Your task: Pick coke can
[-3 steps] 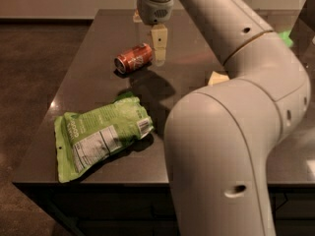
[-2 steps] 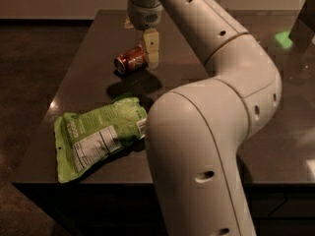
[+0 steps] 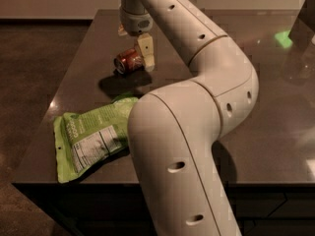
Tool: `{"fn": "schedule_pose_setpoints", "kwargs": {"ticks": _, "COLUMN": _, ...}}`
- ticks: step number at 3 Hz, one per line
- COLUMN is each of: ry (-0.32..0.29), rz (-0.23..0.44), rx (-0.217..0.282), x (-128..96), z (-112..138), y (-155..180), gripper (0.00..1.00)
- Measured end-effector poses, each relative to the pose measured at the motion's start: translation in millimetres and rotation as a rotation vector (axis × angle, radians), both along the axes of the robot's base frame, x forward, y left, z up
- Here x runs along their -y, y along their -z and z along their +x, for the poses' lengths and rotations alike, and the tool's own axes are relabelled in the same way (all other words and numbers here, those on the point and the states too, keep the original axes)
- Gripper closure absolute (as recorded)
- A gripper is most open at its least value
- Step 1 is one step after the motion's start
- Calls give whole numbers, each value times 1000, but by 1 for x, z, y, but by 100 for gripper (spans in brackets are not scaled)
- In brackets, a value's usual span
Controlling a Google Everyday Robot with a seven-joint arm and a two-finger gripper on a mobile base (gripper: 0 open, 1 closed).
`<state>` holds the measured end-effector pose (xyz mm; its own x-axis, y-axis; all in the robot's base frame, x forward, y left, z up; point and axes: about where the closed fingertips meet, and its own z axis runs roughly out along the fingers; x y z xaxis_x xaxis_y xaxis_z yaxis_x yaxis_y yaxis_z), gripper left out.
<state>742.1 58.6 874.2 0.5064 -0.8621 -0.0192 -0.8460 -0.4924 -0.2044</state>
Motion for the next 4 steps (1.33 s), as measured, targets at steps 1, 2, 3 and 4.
{"fn": "schedule_pose_setpoints", "kwargs": {"ticks": 1, "ry": -22, "rz": -24, "rx": -21, "x": -5, "z": 1, "y": 13, "gripper": 36}}
{"fn": "schedule_pose_setpoints", "kwargs": {"ticks": 2, "ry": -22, "rz": -22, "rx": -32, "x": -3, "z": -1, "y": 16, "gripper": 67}}
{"fn": "schedule_pose_setpoints", "kwargs": {"ticks": 3, "ry": -12, "rz": 2, "rx": -28, "x": 4, "z": -10, "y": 5, "gripper": 90}}
{"fn": "schedule_pose_setpoints", "kwargs": {"ticks": 4, "ry": -17, "rz": 91, "rx": -17, "x": 13, "z": -32, "y": -19, "gripper": 100}}
